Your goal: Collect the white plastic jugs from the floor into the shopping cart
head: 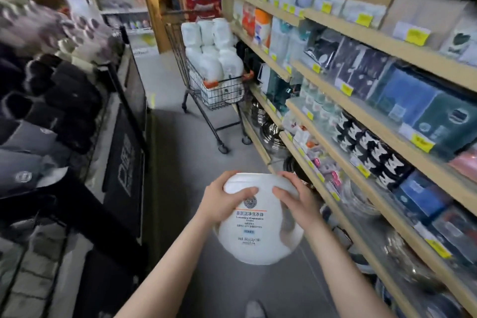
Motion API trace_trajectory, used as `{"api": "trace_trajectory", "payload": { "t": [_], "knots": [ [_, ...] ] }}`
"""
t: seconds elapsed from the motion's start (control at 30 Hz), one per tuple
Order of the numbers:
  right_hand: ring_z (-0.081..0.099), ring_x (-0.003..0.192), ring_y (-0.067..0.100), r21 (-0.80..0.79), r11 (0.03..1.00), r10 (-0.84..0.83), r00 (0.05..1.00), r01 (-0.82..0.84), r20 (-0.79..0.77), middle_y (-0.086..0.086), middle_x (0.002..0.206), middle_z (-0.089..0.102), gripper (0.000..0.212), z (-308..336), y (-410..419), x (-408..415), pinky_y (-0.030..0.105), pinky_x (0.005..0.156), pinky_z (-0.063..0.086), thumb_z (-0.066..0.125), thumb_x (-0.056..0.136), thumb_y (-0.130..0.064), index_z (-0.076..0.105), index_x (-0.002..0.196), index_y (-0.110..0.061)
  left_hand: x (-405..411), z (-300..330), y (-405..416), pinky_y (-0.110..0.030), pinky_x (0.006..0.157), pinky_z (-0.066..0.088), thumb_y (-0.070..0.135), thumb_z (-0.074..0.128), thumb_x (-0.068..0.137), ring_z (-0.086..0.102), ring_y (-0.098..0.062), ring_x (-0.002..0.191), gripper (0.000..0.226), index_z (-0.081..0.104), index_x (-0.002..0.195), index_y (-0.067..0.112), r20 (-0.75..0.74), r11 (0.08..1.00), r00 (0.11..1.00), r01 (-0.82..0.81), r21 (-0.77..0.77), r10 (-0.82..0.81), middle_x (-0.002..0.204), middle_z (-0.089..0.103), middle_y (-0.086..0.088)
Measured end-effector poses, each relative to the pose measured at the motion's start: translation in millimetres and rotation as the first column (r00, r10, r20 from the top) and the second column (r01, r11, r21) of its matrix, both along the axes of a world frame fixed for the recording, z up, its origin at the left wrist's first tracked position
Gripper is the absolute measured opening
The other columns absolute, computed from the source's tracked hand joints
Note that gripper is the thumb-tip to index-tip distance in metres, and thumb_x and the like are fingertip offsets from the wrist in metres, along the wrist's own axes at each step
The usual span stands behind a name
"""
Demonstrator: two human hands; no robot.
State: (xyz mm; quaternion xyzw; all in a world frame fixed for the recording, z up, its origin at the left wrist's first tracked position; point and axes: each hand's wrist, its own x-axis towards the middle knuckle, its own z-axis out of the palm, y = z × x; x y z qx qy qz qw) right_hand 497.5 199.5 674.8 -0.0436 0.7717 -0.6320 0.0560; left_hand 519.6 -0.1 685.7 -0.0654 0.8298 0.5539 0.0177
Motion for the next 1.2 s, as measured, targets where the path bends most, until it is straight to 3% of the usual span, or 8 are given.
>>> {"api": "trace_trajectory", "payload": {
  "t": [0.23, 0.33, 0.47, 0.63, 0.8, 0.97, 1.03, 1.2],
  "knots": [
    [0.060, 0.091, -0.003, 0.023, 0.988, 0.153, 0.988, -0.153, 0.014, -0.016, 0.101, 0.064, 0.056, 16.5, -77.2, -160.1, 0.007, 0.069, 0.042, 0.063, 0.050, -0.062, 0.058, 0.102, -0.042, -135.5, 9.7, -75.5, -0.017, 0.073, 0.052, 0.064, 0.073, 0.058, 0.066, -0.001, 0.088, 0.057, 0.054, 0.109, 0.046, 0.010, 0.993, 0.993, -0.119, 0.026, 0.118, 0.103, 0.065, 0.016],
    [0.060, 0.092, -0.005, 0.031, 0.983, 0.180, 0.984, -0.181, 0.005, -0.015, 0.108, 0.064, 0.065, 18.4, -113.3, -223.9, 0.013, 0.074, 0.043, 0.064, 0.049, -0.062, 0.057, 0.109, -0.039, -195.5, 8.1, -111.2, -0.011, 0.072, 0.048, 0.058, 0.073, 0.060, 0.063, 0.005, 0.088, 0.047, 0.055, 0.103, 0.048, -0.006, 0.991, 0.991, -0.132, 0.036, 0.133, 0.101, 0.064, 0.020],
    [0.060, 0.090, -0.007, 0.060, 0.979, 0.198, 0.980, -0.197, -0.002, -0.016, 0.108, 0.062, 0.074, 19.0, -167.0, -306.6, 0.010, 0.070, 0.043, 0.064, 0.051, -0.064, 0.055, 0.119, -0.035, -282.3, 4.7, -167.5, -0.018, 0.080, 0.050, 0.066, 0.070, 0.053, 0.062, 0.001, 0.094, 0.058, 0.054, 0.105, 0.046, -0.027, 0.993, 0.993, -0.115, 0.039, 0.116, 0.102, 0.063, 0.020],
    [0.058, 0.100, 0.001, 0.027, 0.988, 0.151, 0.988, -0.152, 0.032, -0.016, 0.115, 0.059, 0.078, 25.9, -239.2, -400.6, 0.019, 0.075, 0.043, 0.066, 0.049, -0.063, 0.053, 0.122, -0.038, -392.4, 17.9, -246.3, -0.007, 0.069, 0.048, 0.050, 0.078, 0.068, 0.061, 0.005, 0.090, 0.042, 0.054, 0.102, 0.047, -0.048, 1.000, 0.999, -0.005, 0.014, 0.006, 0.099, 0.062, 0.022],
    [0.059, 0.097, 0.004, -0.007, 0.990, 0.142, 0.986, -0.142, 0.090, -0.013, 0.113, 0.058, 0.083, 40.5, -296.1, -486.9, 0.020, 0.073, 0.044, 0.070, 0.048, -0.059, 0.052, 0.125, -0.035, -498.2, 24.1, -310.8, -0.030, 0.086, 0.055, 0.066, 0.073, 0.051, 0.065, -0.006, 0.095, 0.064, 0.056, 0.109, 0.046, -0.045, 0.997, 0.996, 0.074, 0.030, -0.073, 0.105, 0.065, 0.014],
    [0.060, 0.089, -0.003, 0.025, 0.993, 0.112, 0.990, -0.114, 0.089, -0.014, 0.106, 0.059, 0.075, 42.0, -331.1, -583.2, 0.016, 0.070, 0.045, 0.070, 0.045, -0.058, 0.055, 0.115, -0.034, -595.5, 18.9, -346.8, -0.031, 0.086, 0.055, 0.067, 0.072, 0.051, 0.065, -0.004, 0.094, 0.053, 0.056, 0.099, 0.053, -0.045, 0.994, 0.994, 0.103, 0.049, -0.101, 0.101, 0.066, 0.019],
    [0.060, 0.097, 0.005, 0.034, 0.990, 0.136, 0.986, -0.140, 0.095, -0.009, 0.108, 0.059, 0.069, 33.9, -342.3, -628.0, 0.021, 0.076, 0.046, 0.072, 0.045, -0.058, 0.055, 0.109, -0.037, -638.2, 11.2, -359.9, -0.029, 0.086, 0.055, 0.065, 0.073, 0.050, 0.065, -0.002, 0.093, 0.050, 0.056, 0.096, 0.054, -0.045, 0.993, 0.994, 0.106, 0.053, -0.104, 0.100, 0.065, 0.021],
    [0.055, 0.110, 0.015, 0.068, 0.969, 0.223, 0.958, -0.238, 0.181, -0.004, 0.123, 0.053, 0.080, 16.7, -359.5, -764.5, 0.036, 0.093, 0.048, 0.078, 0.046, -0.059, 0.050, 0.118, -0.040, -766.7, 3.3, -388.5, -0.036, 0.089, 0.055, 0.062, 0.077, 0.048, 0.065, -0.009, 0.097, 0.071, 0.055, 0.112, 0.042, -0.015, 0.989, 0.989, 0.147, 0.036, -0.146, 0.108, 0.064, 0.010]
  ]
}}
